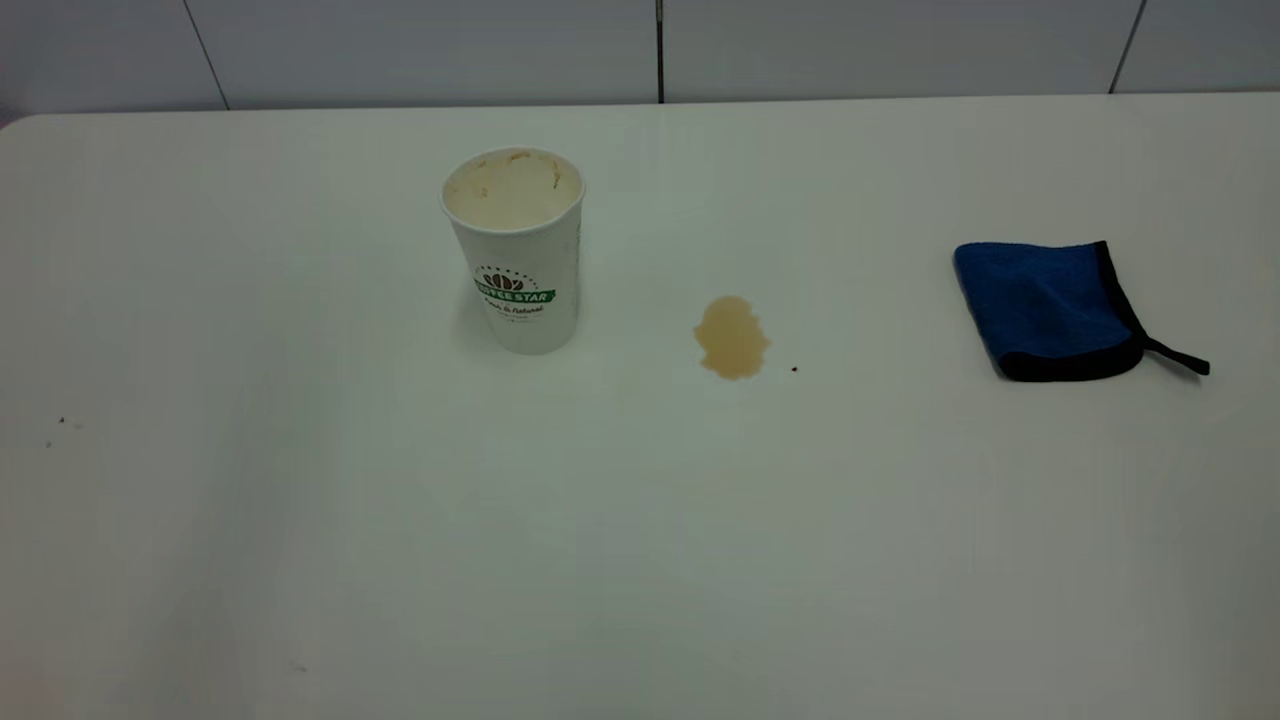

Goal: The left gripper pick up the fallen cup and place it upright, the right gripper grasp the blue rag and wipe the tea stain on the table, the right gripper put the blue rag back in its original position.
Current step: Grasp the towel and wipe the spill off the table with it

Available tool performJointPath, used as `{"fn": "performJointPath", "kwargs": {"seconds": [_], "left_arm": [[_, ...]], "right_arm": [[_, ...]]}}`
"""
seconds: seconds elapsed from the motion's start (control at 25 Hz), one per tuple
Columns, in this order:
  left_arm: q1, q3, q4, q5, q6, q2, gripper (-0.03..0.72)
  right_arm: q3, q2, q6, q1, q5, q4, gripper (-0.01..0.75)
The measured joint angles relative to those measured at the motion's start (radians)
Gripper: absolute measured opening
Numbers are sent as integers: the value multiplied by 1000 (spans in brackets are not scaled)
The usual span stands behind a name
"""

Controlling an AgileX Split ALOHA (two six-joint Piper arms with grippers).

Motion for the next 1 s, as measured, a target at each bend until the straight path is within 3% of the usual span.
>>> {"fn": "performJointPath", "kwargs": {"seconds": [0.4,0.88,1.0], "left_arm": [[0,293,15,-42,31,-357,518],[1,342,25,47,55,-807,518],[40,342,19,57,55,-931,518]], "right_arm": [[0,0,0,0,0,0,553],[0,0,0,0,0,0,553],[0,0,0,0,0,0,553]]}}
